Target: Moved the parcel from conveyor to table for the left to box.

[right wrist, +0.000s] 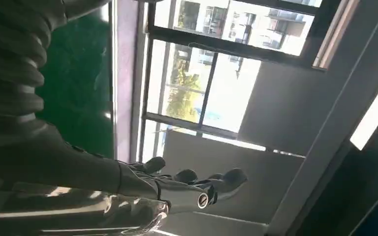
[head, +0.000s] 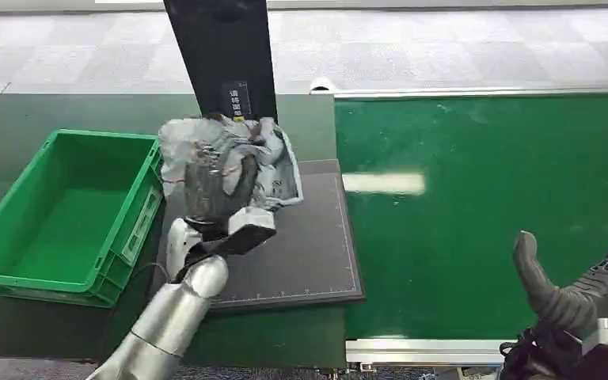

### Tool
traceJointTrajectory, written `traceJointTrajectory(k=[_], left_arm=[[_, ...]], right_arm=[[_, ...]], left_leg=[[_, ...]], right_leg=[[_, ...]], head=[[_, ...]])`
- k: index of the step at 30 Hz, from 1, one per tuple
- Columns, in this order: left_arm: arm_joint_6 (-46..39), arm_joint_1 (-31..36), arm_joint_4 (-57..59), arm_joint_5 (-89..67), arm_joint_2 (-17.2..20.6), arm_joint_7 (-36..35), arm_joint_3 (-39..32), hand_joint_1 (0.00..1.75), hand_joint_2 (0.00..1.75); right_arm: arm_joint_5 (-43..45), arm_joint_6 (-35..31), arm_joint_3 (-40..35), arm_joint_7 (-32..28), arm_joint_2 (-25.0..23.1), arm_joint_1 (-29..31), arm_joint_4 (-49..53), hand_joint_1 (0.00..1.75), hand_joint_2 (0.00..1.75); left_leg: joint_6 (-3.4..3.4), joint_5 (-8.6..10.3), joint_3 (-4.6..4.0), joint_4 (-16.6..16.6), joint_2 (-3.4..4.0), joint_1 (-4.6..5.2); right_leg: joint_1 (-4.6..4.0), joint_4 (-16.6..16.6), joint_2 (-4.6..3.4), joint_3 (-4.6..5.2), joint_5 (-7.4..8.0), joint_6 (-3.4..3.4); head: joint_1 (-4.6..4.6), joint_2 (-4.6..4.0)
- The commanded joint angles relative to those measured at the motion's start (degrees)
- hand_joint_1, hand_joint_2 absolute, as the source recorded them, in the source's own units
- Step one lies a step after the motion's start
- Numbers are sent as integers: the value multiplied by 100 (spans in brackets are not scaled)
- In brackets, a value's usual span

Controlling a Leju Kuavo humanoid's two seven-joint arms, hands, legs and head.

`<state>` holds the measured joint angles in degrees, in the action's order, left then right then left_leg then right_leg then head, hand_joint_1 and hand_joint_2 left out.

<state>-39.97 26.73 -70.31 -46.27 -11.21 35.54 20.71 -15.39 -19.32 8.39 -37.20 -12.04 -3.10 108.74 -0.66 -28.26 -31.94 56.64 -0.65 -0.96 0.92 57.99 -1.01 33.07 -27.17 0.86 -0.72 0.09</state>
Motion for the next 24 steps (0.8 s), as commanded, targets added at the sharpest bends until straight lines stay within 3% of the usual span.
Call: traceJointTrajectory(k=[1,7,9,10,12,14,15,17,18,19,20,24], left_arm=[[-3,-983,-5261,418,-1,446,-1269,175,175],[-3,-856,-5499,590,-47,446,-1557,175,175],[-3,-794,-5112,430,-171,446,-1827,175,175],[-3,-909,-5098,602,205,63,-2001,175,175],[-3,-690,-4467,746,-2,446,-2216,175,175],[-3,-313,-2802,1132,70,445,-2517,175,175],[418,-37,-1951,2358,341,9,-2329,175,175],[781,1060,536,3176,979,-917,-2789,175,175],[847,1449,1421,3305,1133,-758,-2987,175,175],[762,2152,3048,3294,1429,-290,-3247,175,175],[906,2330,3463,3384,1514,-210,-3361,175,175],[800,2557,4083,2987,1615,-700,-3282,175,175]], right_arm=[[224,-365,-191,-83,125,-34,-383,0,175],[264,-463,-191,-79,153,-110,-351,0,175],[305,-572,-158,-86,156,-279,-239,0,175],[91,-278,27,134,-55,-216,-29,0,175],[251,-374,53,-197,-38,-369,-133,0,175],[308,-483,25,-179,-15,-572,61,0,175],[355,-474,5,-169,7,-627,119,0,175],[377,-311,-35,-88,56,-593,24,0,175],[345,-211,2,-111,22,-571,-22,0,175],[359,-221,-1,-86,31,-499,-154,0,175],[358,-214,-7,-85,40,-478,-188,0,175],[313,-181,8,18,61,-450,-230,0,175]], left_leg=[[4,-14,-12,12,44,-7],[3,-3,-5,-4,21,-3],[1,-3,-4,-4,14,0],[0,-2,4,-6,1,-1],[-1,1,19,-12,-10,4],[-1,6,25,-16,-22,4],[-2,6,27,-14,-27,3],[-2,19,33,-23,-57,4],[-4,33,30,-28,-76,5],[-6,28,35,-21,-72,6],[-7,26,46,-18,-80,5],[-23,36,23,-9,24,-9]], right_leg=[[-9,5,-29,19,0,-7],[-5,-8,-10,1,4,-5],[-1,-3,-6,-1,1,-4],[-2,-6,5,-13,-2,-4],[3,-6,14,-25,-5,-4],[2,-10,30,-34,-4,-8],[2,-9,33,-35,-5,-6],[1,-16,67,-46,-3,-10],[2,-18,88,-44,2,-14],[4,-9,79,-47,0,-12],[3,-5,83,-57,-2,-12],[-12,0,-9,-10,40,-42]], head=[[2,0],[4,0],[4,0],[4,0],[2,0],[0,0],[4,0],[4,0],[4,0],[2,0],[4,0],[4,0]])
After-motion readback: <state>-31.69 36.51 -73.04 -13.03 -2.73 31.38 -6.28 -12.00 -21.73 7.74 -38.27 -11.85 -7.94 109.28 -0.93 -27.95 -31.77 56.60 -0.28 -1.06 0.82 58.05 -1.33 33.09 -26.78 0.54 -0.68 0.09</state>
